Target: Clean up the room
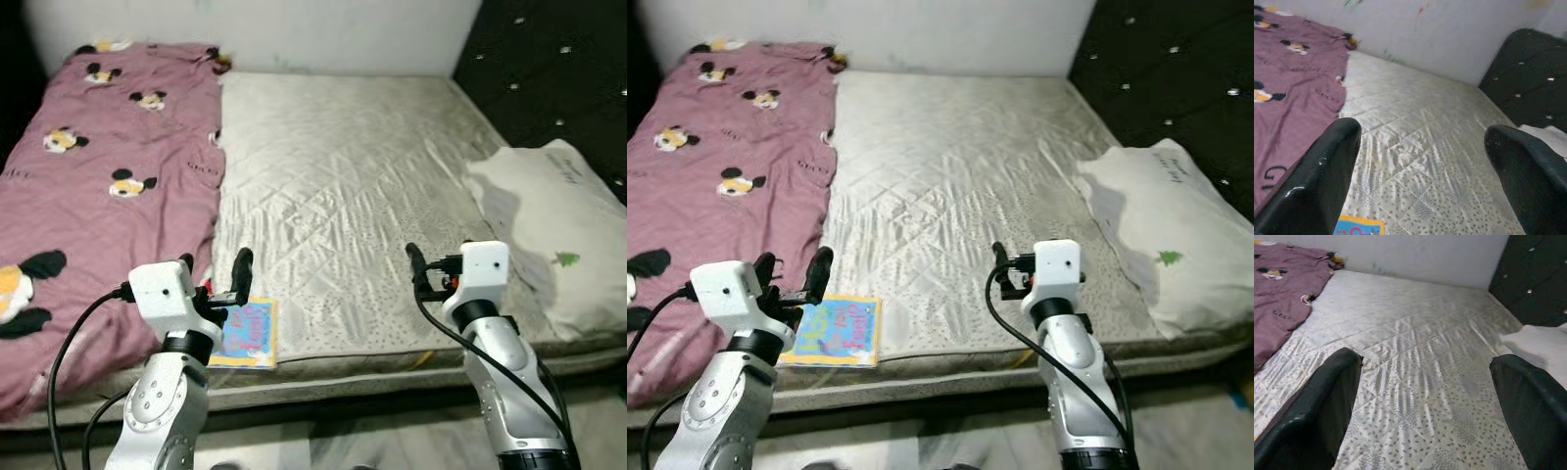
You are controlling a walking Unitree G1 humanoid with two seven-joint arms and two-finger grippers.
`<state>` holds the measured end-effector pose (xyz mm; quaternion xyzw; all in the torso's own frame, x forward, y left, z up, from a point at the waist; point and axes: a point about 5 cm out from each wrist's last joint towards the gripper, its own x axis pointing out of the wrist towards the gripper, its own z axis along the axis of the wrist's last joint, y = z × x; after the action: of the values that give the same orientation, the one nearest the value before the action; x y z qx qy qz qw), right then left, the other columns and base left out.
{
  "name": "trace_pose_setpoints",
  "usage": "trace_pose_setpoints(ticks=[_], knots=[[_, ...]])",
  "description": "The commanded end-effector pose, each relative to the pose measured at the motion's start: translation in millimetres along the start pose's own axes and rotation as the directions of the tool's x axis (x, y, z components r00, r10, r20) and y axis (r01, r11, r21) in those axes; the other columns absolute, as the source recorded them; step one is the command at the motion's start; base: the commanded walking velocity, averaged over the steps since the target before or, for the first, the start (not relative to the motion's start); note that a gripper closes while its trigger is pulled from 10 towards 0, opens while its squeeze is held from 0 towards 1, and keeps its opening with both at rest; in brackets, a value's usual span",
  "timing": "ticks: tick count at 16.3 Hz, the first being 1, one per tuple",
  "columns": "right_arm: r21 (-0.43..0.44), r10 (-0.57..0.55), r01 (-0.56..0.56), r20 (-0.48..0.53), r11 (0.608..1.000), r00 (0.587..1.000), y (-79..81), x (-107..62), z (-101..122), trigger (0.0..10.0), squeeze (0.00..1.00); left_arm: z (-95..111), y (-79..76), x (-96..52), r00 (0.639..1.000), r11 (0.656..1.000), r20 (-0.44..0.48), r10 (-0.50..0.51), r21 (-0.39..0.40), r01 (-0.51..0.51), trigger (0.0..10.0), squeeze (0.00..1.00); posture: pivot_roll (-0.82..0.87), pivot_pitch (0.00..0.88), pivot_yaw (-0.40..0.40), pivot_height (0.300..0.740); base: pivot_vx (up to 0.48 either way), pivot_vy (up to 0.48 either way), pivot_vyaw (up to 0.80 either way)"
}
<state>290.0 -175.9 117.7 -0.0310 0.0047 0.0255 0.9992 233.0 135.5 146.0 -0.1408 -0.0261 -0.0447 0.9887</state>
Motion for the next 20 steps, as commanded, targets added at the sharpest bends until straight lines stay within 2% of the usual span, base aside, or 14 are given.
trace_pose_setpoints(ticks=[1, 5, 13, 20], knots=[[-0.003, 0.012, -0.012, 0.018, 1.000, 1.000, 5.0, 1.4, 4.1, 10.0, 0.00, 1.8, 3.3, -2.5, 1.000, 1.000, 0.006, 0.017, 0.004, -0.017, 10.0, 0.00, 0.04, 0.093, -0.070, 0.740, 0.000, 0.480, 0.00], [-0.008, 0.017, -0.017, 0.018, 1.000, 1.000, 5.1, 0.9, 2.8, 10.0, 0.00, 1.6, 3.3, -2.7, 1.000, 1.000, 0.014, 0.019, 0.006, -0.019, 10.0, 0.00, 0.04, 0.092, -0.067, 0.740, 0.000, 0.480, 0.00], [-0.023, 0.035, -0.034, 0.019, 0.999, 0.999, 6.8, 2.8, 2.5, 10.0, 0.00, 3.3, 1.2, -3.3, 0.999, 1.000, 0.031, -0.007, 0.005, 0.007, 10.0, 0.00, 0.04, 0.087, -0.072, 0.740, 0.000, 0.000, 0.00], [-0.028, 0.033, -0.032, 0.012, 0.999, 0.999, 5.1, 2.8, 0.9, 10.0, 0.00, 3.3, 1.1, -3.3, 1.000, 1.000, 0.029, -0.009, 0.002, 0.009, 10.0, 0.00, 0.04, 0.095, -0.074, 0.740, 0.278, 0.000, -0.09]])
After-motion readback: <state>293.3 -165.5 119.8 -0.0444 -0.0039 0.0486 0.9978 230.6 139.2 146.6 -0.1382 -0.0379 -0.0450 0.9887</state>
